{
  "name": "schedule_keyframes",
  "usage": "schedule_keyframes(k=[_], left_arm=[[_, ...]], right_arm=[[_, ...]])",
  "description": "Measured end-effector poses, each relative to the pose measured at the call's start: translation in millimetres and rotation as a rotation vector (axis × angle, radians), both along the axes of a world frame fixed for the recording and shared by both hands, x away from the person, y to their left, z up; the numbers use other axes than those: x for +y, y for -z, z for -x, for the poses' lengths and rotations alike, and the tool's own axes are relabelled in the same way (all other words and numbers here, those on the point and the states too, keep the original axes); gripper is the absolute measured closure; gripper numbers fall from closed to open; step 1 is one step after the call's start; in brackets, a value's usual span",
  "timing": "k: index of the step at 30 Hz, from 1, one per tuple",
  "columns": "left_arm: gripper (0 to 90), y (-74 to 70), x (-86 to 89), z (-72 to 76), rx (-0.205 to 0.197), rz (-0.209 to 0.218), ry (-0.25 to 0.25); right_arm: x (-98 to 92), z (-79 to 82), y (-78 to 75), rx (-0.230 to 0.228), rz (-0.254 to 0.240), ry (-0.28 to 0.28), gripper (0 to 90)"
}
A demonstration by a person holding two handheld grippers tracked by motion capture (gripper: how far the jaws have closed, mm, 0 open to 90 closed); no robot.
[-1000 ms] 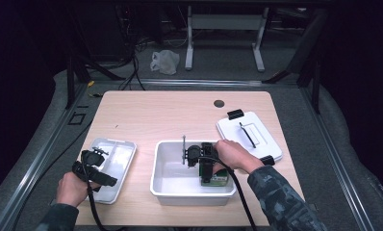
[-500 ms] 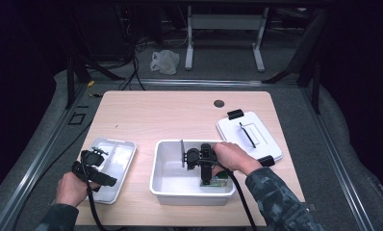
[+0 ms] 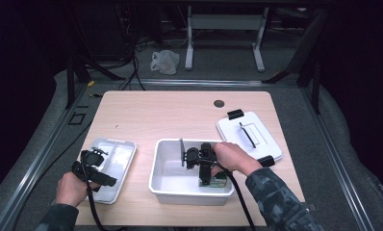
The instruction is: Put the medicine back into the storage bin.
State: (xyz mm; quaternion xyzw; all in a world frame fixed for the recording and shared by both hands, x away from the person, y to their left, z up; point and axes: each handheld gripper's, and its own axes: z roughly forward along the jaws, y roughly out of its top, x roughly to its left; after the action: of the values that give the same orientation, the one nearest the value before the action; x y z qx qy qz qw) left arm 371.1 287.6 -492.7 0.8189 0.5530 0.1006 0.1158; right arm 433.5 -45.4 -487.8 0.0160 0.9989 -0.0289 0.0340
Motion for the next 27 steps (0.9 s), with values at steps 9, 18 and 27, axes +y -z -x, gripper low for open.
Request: schedule_keyframes(k=[9, 18, 27], left_arm=[[2.4, -0.4, 0.3, 0.1, -0.002, -0.001, 0.003], [1.7, -1.3, 1.9, 0.5, -0.015, 0.012, -0.011], [0.5, -3.8, 4.2, -0.3, -0.020, 0.012, -0.025]], right_arm=[[-5.6, 2.3, -19.1, 0.011, -0.072, 0.042, 3.1], [-24.8, 9.7, -59.3, -0.005, -0.176, 0.080, 0.1], [-93.3, 30.3, -104.2, -0.080, -0.362, 0.282, 0.0]])
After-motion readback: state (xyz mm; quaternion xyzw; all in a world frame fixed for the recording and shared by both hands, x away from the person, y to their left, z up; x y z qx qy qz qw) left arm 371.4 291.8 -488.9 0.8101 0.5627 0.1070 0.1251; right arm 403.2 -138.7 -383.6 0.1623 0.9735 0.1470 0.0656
